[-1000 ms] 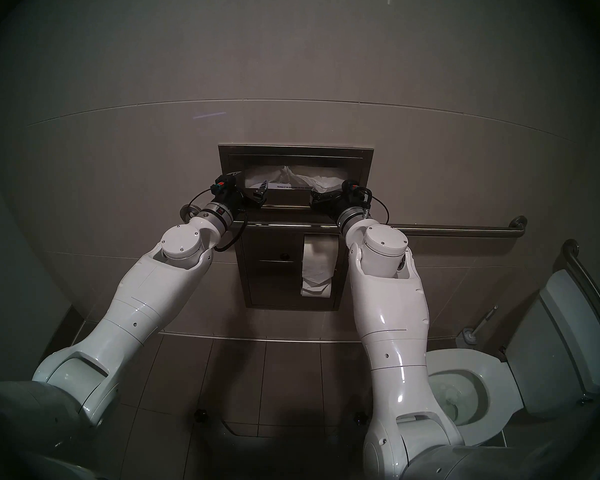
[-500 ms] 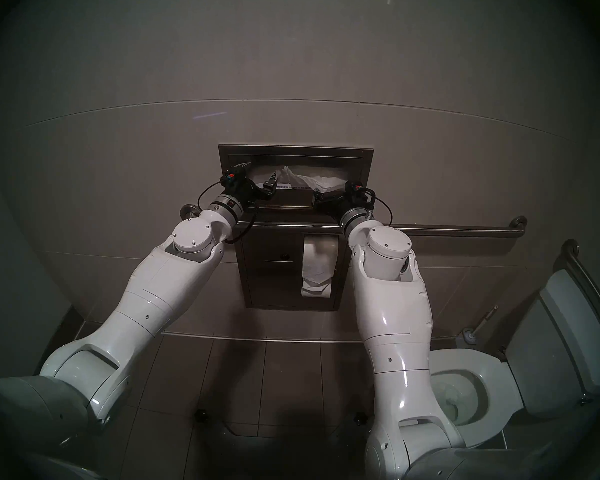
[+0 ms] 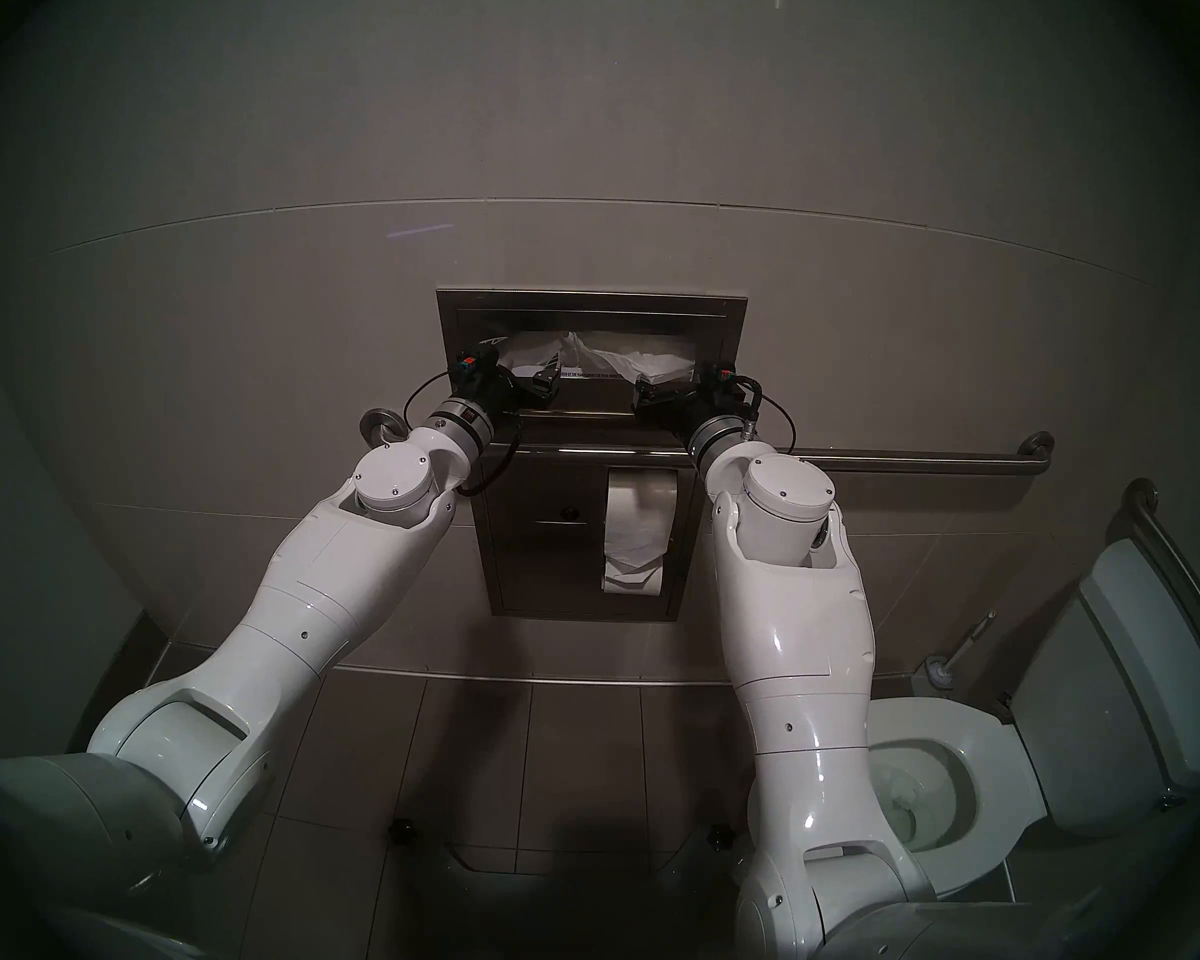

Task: Take out a toilet seat cover

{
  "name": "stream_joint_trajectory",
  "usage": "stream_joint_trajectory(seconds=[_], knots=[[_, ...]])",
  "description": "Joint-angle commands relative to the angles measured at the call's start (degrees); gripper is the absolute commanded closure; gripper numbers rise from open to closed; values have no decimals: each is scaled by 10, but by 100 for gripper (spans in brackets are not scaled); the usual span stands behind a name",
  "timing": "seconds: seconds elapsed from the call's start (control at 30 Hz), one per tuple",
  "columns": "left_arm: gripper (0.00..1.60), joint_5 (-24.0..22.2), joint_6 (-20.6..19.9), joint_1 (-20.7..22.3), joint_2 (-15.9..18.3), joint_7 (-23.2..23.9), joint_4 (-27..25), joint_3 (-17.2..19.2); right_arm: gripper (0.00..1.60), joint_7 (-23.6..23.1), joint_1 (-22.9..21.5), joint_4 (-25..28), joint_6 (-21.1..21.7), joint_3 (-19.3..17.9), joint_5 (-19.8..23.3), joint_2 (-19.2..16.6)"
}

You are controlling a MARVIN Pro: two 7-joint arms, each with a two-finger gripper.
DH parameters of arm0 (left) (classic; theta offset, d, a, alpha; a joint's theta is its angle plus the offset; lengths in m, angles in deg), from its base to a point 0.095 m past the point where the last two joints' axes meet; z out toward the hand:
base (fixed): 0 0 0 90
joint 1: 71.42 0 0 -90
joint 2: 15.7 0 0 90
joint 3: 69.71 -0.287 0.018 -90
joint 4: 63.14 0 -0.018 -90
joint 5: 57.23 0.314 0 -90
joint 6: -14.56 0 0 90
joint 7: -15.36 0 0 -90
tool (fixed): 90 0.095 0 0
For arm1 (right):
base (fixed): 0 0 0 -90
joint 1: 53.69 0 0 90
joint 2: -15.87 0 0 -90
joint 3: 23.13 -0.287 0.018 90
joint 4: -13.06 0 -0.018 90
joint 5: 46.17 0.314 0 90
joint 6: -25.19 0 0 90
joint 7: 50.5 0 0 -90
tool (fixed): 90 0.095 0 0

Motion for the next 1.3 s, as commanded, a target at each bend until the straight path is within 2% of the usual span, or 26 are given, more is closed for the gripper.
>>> stream_joint_trajectory(seconds=[0.0,0.73,1.27], knots=[[0,2,10,45,-15,-2,9,4,0,1,-8,28,-4,1,0,1],[0,14,27,80,-29,23,74,1,0,5,17,58,-2,-4,12,-6],[0,24,36,105,-44,12,119,14,0,6,31,78,2,1,18,-9]])
